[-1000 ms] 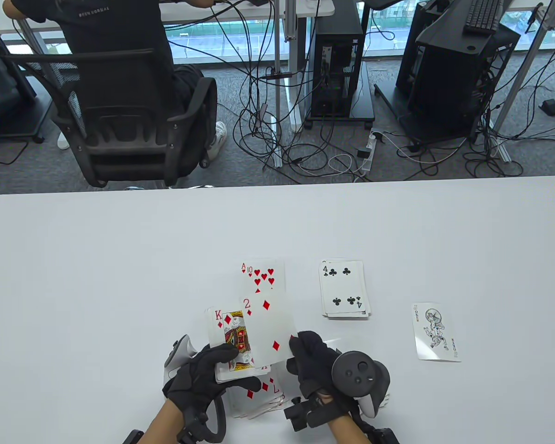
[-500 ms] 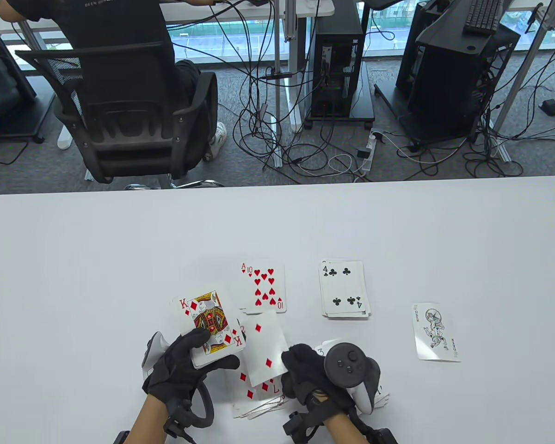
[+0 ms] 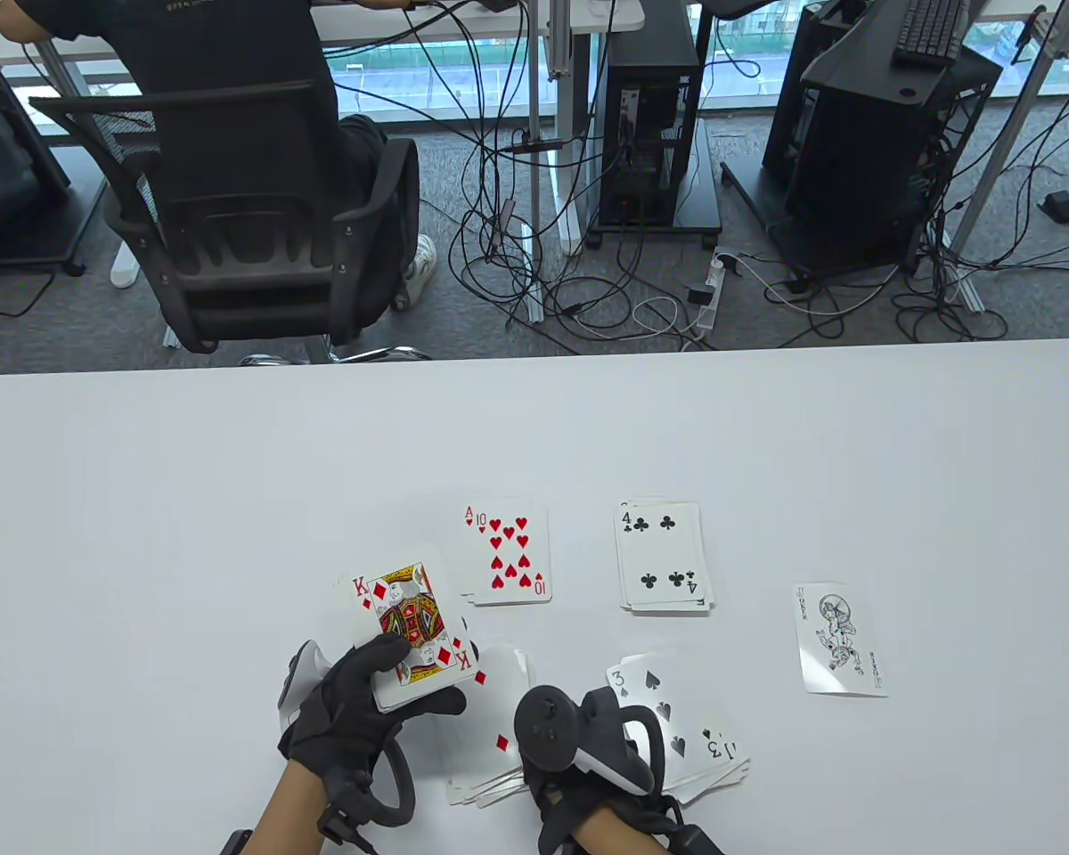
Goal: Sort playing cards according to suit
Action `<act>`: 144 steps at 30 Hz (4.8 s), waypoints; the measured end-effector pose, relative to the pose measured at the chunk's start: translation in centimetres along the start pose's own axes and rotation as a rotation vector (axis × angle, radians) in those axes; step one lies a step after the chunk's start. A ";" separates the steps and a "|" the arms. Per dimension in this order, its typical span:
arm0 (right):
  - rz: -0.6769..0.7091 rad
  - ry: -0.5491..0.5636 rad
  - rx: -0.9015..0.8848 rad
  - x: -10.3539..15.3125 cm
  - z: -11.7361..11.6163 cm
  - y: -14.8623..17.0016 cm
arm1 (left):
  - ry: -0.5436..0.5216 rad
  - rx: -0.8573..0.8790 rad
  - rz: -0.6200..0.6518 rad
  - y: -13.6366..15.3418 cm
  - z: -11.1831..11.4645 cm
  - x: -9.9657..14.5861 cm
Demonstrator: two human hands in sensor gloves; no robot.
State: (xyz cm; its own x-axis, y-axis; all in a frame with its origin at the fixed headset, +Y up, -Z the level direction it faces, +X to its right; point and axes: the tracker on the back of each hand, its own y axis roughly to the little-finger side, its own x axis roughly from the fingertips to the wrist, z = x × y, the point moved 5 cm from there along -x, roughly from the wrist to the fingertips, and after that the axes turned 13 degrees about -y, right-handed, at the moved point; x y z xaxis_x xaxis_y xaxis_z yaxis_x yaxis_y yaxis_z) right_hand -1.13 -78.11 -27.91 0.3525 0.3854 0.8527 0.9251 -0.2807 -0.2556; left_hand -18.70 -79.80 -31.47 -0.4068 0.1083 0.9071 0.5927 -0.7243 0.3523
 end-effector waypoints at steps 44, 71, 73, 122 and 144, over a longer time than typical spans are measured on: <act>0.230 0.527 -0.625 4.2 6.0 5.2 | 0.136 -0.140 -0.154 4.5 3.7 -0.2; 0.074 0.086 -0.457 0.4 0.9 2.4 | -0.044 -0.027 0.051 -1.5 -0.2 0.2; 0.048 0.074 -0.367 0.4 0.9 1.9 | -0.045 -0.031 0.048 -1.5 -0.2 0.2; 0.283 0.409 -0.601 3.5 4.9 3.2 | 0.143 -0.171 -0.154 4.1 4.5 -0.1; 0.182 0.615 -0.771 5.1 7.7 8.8 | 0.124 -0.121 -0.124 3.2 4.1 -0.1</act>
State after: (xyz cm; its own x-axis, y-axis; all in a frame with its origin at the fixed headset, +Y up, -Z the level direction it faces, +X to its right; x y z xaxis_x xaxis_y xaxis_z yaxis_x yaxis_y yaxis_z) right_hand 9.87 -71.82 -29.35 0.1438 -0.1803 0.9730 0.4438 -0.8671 -0.2263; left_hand -13.95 -79.36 -29.49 -0.5584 0.1227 0.8205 0.4480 -0.7878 0.4227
